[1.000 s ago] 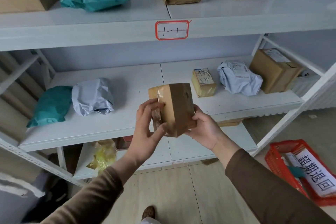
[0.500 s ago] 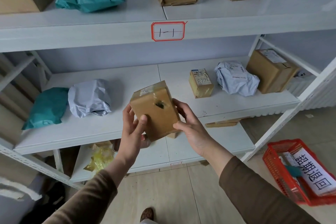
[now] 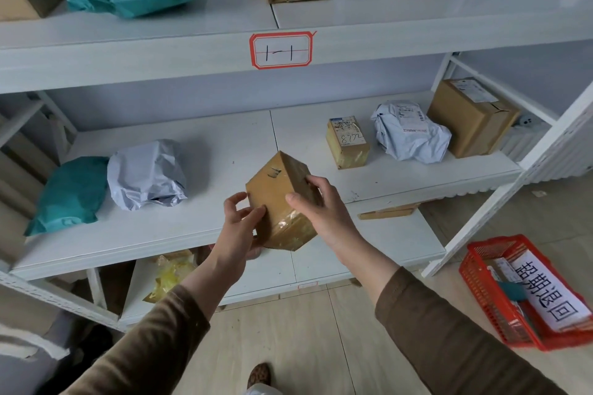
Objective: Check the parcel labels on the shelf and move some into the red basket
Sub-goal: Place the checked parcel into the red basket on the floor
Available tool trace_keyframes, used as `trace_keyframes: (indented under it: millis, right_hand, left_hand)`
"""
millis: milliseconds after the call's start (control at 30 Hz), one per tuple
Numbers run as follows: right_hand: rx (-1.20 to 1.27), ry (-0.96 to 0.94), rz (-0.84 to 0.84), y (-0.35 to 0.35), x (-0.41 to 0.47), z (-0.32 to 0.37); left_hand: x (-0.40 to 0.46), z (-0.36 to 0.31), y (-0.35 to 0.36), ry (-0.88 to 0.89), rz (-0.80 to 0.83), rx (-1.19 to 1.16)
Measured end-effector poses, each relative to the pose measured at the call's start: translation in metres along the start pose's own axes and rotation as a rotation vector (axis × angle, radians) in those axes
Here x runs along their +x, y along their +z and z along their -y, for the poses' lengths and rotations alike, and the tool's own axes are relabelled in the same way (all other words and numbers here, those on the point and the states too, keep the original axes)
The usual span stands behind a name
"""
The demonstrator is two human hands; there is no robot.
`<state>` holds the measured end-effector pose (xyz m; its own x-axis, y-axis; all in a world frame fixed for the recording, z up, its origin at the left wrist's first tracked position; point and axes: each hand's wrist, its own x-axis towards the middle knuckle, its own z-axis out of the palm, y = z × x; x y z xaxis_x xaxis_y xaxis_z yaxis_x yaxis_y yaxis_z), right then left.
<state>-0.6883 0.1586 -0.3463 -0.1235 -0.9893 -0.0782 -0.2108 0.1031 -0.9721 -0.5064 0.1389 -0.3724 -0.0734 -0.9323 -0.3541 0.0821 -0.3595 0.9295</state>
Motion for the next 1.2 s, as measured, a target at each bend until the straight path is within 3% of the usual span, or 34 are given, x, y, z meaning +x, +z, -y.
trace_keyframes:
  millis: [133,333,400,500,600,667,833,1200]
  right_hand:
    - [-0.324,-0.223,-0.083,0.015,-0.012,-0.012]
    - [-0.166,-0.425,-0.053,0.021,-0.022,-0.017]
    - [0.025,-0.359,-0.056,0.016,-0.022,-0.014]
    - [0.217,-0.116,-0.108,0.004,-0.017,-0.01]
    - [0.376,0.166,-0.001,-0.001,-0.008,-0.018]
    - [0.466,0.239,0.088,0.0,-0.009,-0.022]
    - [0.543,0.217,0.188,0.0,-0.01,-0.021]
    - [0.576,0.134,0.017,-0.004,-0.006,-0.033]
  left_hand:
    - [-0.006,-0.004,0.011,0.015,0.124,-0.027]
    - [0.003,-0.003,0.015,0.027,0.169,-0.193]
    - [0.006,-0.002,0.014,0.037,0.171,-0.273]
    - [0.005,-0.003,0.01,-0.029,0.265,-0.478]
    - [0.003,-0.004,0.009,-0.098,0.319,-0.586]
    - [0.003,-0.002,0.01,-0.123,0.337,-0.612]
    - [0.007,0.002,0.01,-0.076,0.283,-0.512]
    - [-0.001,0.004,0.016,0.183,0.23,-0.071]
